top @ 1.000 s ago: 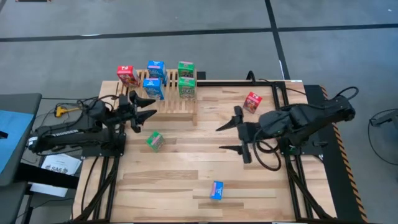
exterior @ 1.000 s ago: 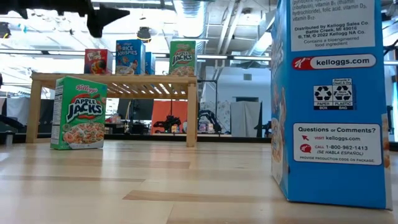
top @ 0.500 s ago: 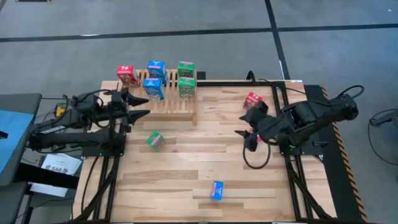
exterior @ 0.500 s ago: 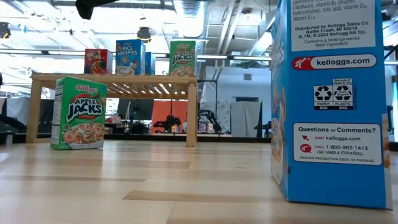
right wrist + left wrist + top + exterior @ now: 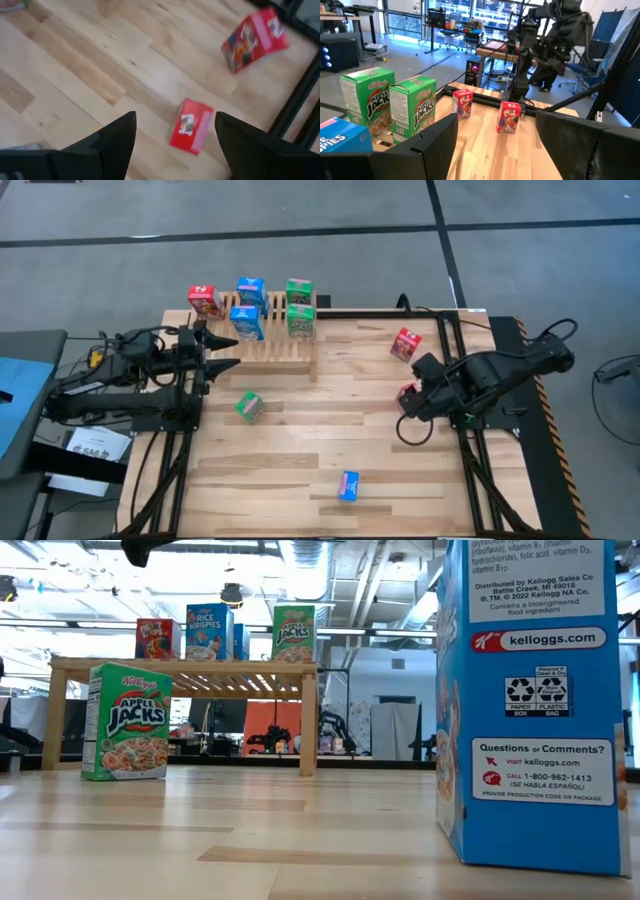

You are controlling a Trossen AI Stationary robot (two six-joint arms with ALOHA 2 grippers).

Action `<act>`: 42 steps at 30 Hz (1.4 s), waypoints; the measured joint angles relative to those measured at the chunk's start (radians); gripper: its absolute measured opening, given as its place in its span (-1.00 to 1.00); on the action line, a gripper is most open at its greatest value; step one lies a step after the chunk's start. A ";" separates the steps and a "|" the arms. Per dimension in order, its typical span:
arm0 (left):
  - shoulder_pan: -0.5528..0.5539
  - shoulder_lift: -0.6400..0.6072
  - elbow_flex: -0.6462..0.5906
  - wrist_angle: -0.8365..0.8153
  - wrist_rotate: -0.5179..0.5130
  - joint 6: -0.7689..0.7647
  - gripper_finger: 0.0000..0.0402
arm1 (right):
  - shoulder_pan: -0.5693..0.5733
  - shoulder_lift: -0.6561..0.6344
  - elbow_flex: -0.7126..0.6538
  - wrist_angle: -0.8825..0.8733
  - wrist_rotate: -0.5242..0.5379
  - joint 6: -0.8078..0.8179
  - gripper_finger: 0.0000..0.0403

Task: Stack cereal on shelf
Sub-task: Put the bottom red cereal box on the shelf aligned with the red cereal box

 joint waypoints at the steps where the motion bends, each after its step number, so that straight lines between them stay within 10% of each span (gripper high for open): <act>1: 0.000 0.000 0.000 0.001 0.002 0.001 0.29 | 0.005 0.000 -0.012 -0.002 -0.009 0.029 0.47; 42: 0.000 0.151 0.000 0.002 0.171 0.062 0.86 | 0.058 0.000 -0.418 0.146 -0.067 0.493 0.47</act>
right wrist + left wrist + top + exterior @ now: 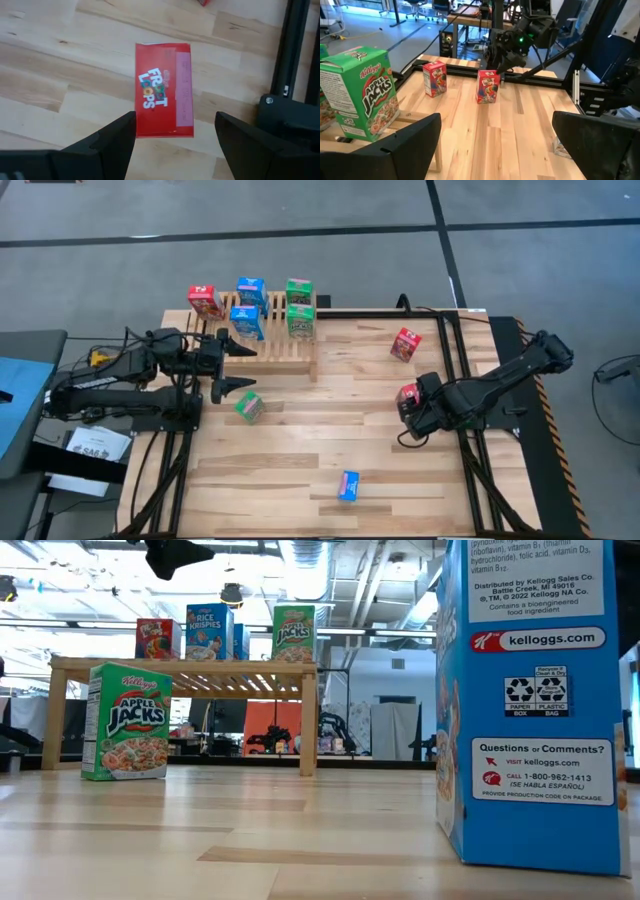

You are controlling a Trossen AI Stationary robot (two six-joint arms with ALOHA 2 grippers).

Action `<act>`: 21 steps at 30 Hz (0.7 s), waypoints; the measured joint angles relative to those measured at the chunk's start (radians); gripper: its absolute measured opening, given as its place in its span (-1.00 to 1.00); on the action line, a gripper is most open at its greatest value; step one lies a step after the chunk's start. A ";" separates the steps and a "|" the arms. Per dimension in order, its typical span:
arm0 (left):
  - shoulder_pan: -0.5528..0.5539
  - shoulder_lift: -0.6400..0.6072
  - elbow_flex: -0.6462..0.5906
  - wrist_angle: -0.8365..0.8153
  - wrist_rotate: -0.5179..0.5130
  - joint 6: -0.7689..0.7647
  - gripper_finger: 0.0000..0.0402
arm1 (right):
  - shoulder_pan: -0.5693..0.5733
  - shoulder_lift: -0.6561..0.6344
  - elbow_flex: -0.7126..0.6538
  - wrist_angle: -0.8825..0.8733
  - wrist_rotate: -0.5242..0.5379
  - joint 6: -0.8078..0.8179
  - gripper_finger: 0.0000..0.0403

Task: Stack cereal on shelf
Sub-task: Put the bottom red cereal box on the shelf aligned with the red cereal box

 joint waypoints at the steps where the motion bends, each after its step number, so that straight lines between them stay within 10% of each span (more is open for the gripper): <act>1: 0.000 0.000 0.000 0.001 0.000 0.000 0.86 | 0.000 0.000 -0.008 0.004 -0.001 0.002 0.47; 21: 0.000 0.000 0.000 0.000 -0.001 -0.027 0.86 | -0.008 0.000 -0.051 0.063 0.044 -0.010 0.47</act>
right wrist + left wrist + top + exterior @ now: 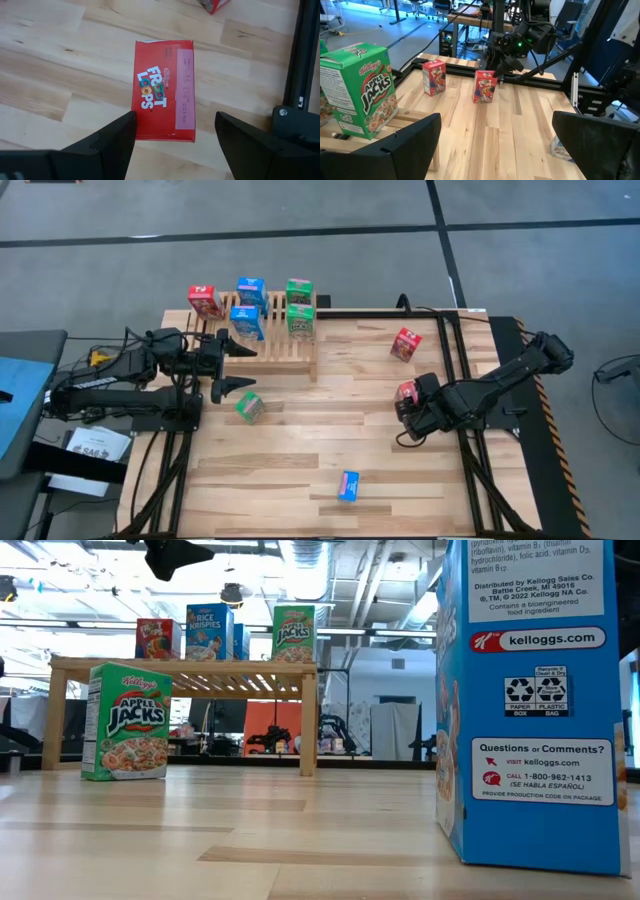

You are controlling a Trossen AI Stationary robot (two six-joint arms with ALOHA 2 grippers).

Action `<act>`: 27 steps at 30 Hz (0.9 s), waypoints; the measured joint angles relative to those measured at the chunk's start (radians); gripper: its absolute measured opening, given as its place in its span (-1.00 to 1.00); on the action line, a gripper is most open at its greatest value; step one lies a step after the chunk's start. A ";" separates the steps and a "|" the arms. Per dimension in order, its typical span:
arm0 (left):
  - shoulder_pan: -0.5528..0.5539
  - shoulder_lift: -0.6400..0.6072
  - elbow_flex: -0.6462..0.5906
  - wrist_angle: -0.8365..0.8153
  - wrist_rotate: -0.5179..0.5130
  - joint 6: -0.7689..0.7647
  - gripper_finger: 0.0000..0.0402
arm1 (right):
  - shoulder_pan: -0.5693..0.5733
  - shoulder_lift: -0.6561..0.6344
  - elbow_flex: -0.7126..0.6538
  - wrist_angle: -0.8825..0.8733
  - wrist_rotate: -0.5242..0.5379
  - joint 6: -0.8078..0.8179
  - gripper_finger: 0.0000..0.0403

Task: Stack cereal on shelf
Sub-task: Put the bottom red cereal box on the shelf aligned with the red cereal box

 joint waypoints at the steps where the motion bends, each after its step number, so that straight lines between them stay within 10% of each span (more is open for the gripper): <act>1: 0.000 0.000 0.000 0.000 0.000 0.000 0.86 | 0.000 0.000 0.000 -0.002 0.000 0.000 0.47; 27: 0.000 0.000 0.000 -0.001 0.000 -0.001 0.86 | -0.005 0.000 0.002 0.000 -0.021 -0.008 0.47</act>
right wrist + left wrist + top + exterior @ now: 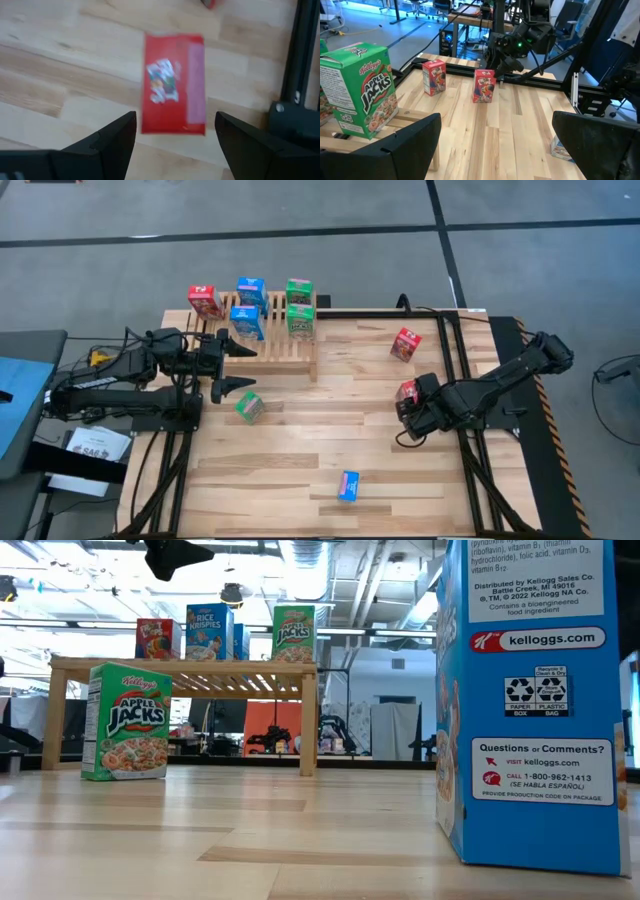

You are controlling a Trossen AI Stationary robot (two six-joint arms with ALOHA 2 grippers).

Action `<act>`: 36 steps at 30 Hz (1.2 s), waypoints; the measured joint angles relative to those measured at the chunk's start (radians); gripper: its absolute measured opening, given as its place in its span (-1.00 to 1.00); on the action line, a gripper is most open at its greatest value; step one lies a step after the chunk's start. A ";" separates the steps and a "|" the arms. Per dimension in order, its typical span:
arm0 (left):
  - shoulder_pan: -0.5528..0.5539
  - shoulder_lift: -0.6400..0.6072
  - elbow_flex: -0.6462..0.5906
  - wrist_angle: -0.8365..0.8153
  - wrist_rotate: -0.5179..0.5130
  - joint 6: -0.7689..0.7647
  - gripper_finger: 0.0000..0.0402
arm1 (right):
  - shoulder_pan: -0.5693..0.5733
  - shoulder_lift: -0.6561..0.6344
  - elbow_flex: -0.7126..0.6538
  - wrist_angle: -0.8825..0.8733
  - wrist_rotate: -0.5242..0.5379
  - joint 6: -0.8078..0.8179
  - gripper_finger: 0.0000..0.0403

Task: Stack cereal on shelf
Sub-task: Put the bottom red cereal box on the shelf aligned with the red cereal box

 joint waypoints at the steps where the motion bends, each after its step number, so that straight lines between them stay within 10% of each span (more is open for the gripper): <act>1: 0.000 0.000 0.000 0.000 0.000 0.000 0.86 | -0.002 0.000 -0.009 0.001 -0.007 0.000 0.47; 23: 0.000 0.000 0.000 -0.013 -0.001 0.000 0.86 | -0.028 0.089 -0.022 0.030 0.011 -0.022 0.46; 36: 0.000 0.000 0.000 -0.023 0.000 0.000 0.86 | -0.025 0.096 -0.022 0.040 0.005 -0.019 0.06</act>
